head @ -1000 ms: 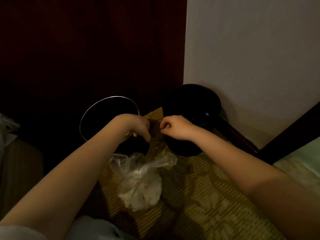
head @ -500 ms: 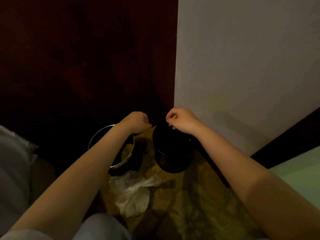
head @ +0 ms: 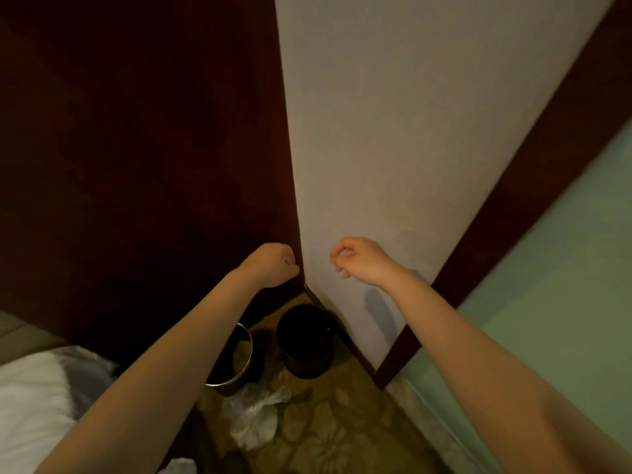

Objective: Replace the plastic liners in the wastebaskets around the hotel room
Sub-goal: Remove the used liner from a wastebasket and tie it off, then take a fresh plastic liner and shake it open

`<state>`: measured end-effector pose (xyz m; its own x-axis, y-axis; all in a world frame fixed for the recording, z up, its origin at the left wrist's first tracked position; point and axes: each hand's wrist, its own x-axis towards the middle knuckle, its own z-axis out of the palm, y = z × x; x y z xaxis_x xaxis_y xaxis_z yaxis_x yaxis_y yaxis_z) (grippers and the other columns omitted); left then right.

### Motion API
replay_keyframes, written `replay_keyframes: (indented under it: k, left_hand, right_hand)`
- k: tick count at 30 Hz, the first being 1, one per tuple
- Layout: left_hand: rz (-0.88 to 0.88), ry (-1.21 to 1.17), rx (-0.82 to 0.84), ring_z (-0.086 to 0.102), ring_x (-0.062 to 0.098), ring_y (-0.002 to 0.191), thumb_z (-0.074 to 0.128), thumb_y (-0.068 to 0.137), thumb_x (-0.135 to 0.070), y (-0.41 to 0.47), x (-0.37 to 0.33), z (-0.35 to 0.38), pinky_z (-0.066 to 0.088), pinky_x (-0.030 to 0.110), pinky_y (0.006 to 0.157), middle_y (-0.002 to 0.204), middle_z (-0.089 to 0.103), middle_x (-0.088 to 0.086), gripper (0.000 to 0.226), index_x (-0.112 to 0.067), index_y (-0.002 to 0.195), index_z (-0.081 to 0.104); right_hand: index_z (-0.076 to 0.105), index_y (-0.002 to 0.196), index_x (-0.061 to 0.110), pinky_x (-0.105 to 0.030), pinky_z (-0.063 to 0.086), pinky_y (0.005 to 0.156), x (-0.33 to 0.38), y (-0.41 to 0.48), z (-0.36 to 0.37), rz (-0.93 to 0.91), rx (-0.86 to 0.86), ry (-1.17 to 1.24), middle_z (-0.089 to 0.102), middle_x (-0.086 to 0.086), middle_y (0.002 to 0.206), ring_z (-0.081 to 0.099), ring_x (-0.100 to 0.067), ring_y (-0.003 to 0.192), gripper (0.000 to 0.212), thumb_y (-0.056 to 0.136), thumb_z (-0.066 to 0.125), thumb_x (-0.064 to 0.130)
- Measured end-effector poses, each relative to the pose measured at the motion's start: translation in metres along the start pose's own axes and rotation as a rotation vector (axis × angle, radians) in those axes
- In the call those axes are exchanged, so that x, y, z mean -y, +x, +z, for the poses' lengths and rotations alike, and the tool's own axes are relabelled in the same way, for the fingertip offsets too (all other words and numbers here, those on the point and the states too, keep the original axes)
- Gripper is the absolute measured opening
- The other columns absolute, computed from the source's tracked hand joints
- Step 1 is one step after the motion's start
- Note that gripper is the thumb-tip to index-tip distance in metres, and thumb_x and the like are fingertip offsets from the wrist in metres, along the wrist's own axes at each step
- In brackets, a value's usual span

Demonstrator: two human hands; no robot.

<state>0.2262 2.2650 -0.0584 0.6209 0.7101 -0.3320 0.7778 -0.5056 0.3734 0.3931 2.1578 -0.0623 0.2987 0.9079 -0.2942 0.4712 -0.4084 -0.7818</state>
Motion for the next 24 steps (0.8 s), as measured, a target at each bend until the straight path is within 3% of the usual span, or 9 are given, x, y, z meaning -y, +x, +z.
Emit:
replay_keyframes:
  k: [6,9,12,15,18,21,24]
  left_hand:
    - [0.16,0.062,0.051,0.058,0.028,0.104,0.053,0.095,-0.028,-0.046,-0.093,-0.063,0.049,0.038,0.089,0.106,0.06,0.006,0.02,-0.012,0.104,0.062]
    - [0.295,0.076,0.048,0.055,0.021,0.103,0.054,0.094,-0.031,-0.055,-0.136,-0.066,0.047,0.035,0.09,0.113,0.06,0.004,0.024,-0.013,0.109,0.062]
    - [0.474,0.085,0.097,0.054,0.018,0.096,0.058,0.092,-0.031,-0.063,-0.184,-0.047,0.044,0.028,0.083,0.111,0.063,0.005,0.023,-0.014,0.106,0.064]
    - [0.686,0.11,0.145,0.061,0.023,0.1,0.062,0.089,-0.026,-0.083,-0.235,-0.011,0.044,0.028,0.083,0.107,0.068,0.009,0.023,-0.01,0.104,0.067]
    - [0.857,0.14,0.212,0.061,0.024,0.103,0.062,0.09,-0.024,-0.125,-0.288,0.024,0.043,0.026,0.081,0.109,0.068,0.011,0.025,-0.007,0.107,0.068]
    - [1.028,0.146,0.311,0.059,0.025,0.098,0.06,0.092,-0.021,-0.18,-0.346,0.057,0.04,0.024,0.077,0.109,0.067,0.014,0.025,-0.002,0.108,0.066]
    - [1.188,0.155,0.37,0.06,0.026,0.094,0.061,0.09,-0.02,-0.241,-0.4,0.092,0.043,0.028,0.079,0.104,0.067,0.012,0.022,-0.004,0.104,0.066]
  right_hand:
    - [0.062,0.089,0.024,-0.03,0.054,0.078,0.033,-0.095,-0.072,0.06,-0.118,0.017,0.068,-0.002,0.087,0.063,-0.014,0.071,0.003,0.091,0.059,0.023]
    - [0.062,0.089,0.024,-0.03,0.053,0.079,0.026,-0.141,-0.091,0.117,-0.249,0.003,0.069,-0.003,0.085,0.063,-0.014,0.067,0.002,0.089,0.061,0.022]
    - [0.058,0.078,0.027,-0.037,0.053,0.082,0.009,-0.198,-0.105,0.215,-0.443,0.016,0.069,-0.008,0.083,0.061,-0.019,0.073,0.015,0.088,0.063,0.018]
    - [0.061,0.091,0.02,-0.038,0.052,0.08,-0.015,-0.269,-0.11,0.349,-0.624,0.083,0.07,-0.017,0.092,0.062,-0.024,0.077,0.003,0.091,0.061,0.016]
    - [0.065,0.098,0.018,-0.04,0.055,0.082,-0.039,-0.346,-0.105,0.494,-0.791,0.124,0.072,-0.012,0.093,0.068,-0.027,0.081,0.009,0.09,0.062,0.02]
    - [0.063,0.095,0.022,-0.037,0.055,0.082,-0.059,-0.434,-0.096,0.615,-0.944,0.164,0.072,-0.005,0.089,0.067,-0.018,0.074,0.006,0.089,0.061,0.023]
    - [0.062,0.099,0.022,-0.031,0.054,0.075,-0.072,-0.524,-0.087,0.713,-1.069,0.189,0.072,-0.002,0.091,0.068,-0.016,0.078,0.009,0.091,0.06,0.026]
